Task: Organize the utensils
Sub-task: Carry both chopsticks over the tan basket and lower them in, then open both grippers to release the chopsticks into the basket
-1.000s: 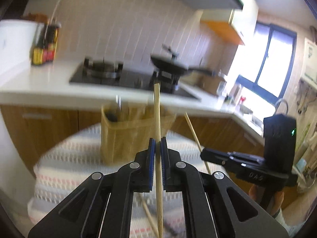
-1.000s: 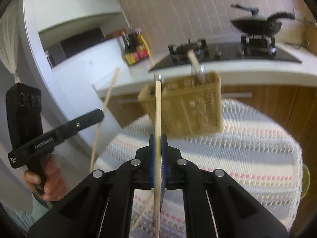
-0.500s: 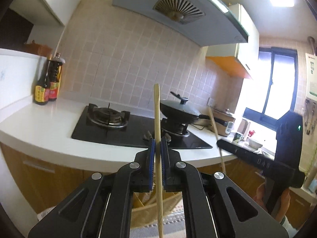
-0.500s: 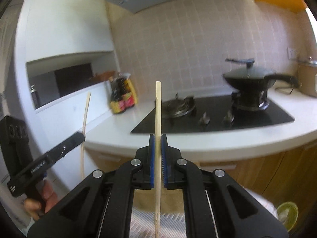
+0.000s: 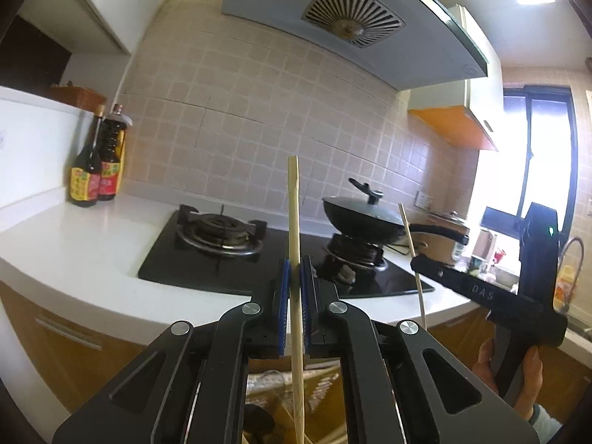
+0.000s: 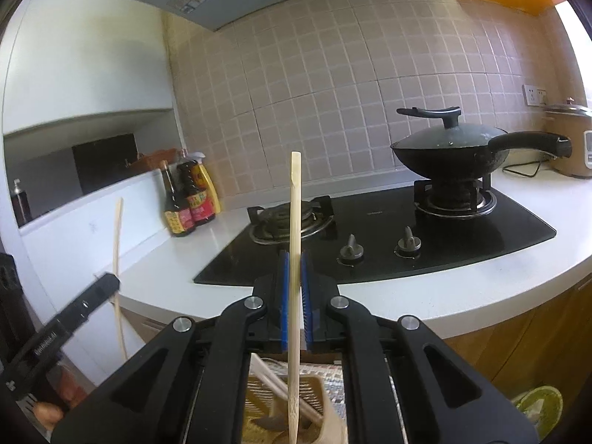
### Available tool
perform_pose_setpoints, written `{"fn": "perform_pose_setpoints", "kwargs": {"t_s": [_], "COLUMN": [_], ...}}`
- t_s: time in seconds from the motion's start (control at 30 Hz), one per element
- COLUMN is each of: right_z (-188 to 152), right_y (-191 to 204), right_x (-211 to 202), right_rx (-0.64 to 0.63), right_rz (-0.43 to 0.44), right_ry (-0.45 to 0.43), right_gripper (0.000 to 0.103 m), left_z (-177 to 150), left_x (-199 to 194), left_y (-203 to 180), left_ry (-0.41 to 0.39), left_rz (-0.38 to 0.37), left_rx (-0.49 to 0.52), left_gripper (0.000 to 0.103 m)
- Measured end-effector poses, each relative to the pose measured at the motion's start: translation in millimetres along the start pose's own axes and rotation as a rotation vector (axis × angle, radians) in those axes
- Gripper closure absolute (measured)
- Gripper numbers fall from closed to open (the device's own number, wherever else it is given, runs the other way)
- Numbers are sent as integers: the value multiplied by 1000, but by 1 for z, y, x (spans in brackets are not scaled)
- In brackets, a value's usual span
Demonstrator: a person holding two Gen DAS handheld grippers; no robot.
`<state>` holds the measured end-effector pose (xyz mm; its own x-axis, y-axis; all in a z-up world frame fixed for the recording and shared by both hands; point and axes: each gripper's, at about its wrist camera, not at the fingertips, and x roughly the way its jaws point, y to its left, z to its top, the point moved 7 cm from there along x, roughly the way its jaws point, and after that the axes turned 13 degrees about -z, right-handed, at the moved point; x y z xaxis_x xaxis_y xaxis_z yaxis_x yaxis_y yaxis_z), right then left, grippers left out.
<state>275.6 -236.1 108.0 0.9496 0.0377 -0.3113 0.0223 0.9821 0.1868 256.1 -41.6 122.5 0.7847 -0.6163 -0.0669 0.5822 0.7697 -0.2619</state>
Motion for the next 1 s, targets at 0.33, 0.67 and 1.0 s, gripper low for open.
{"fn": "perform_pose_setpoints", "kwargs": {"t_s": [0.33,0.67,1.0], "right_z": [-16,-37,-51], "right_y": [1,2,0], "right_x": [14,16,-21], "right_rx": [0,-9,-26], "right_rz": [-37,-97,-30], "right_ry": [-67,-123,-95], "right_gripper": [98,98,98], "left_z": [-25,-46,-61], "left_x": [2,-1,-22], "left_y": [21,33,29], "left_ry": [-45,-92,-69], "left_rz": [98,157,145], "left_rx": [17,0,0], "left_gripper": [99,99,73]}}
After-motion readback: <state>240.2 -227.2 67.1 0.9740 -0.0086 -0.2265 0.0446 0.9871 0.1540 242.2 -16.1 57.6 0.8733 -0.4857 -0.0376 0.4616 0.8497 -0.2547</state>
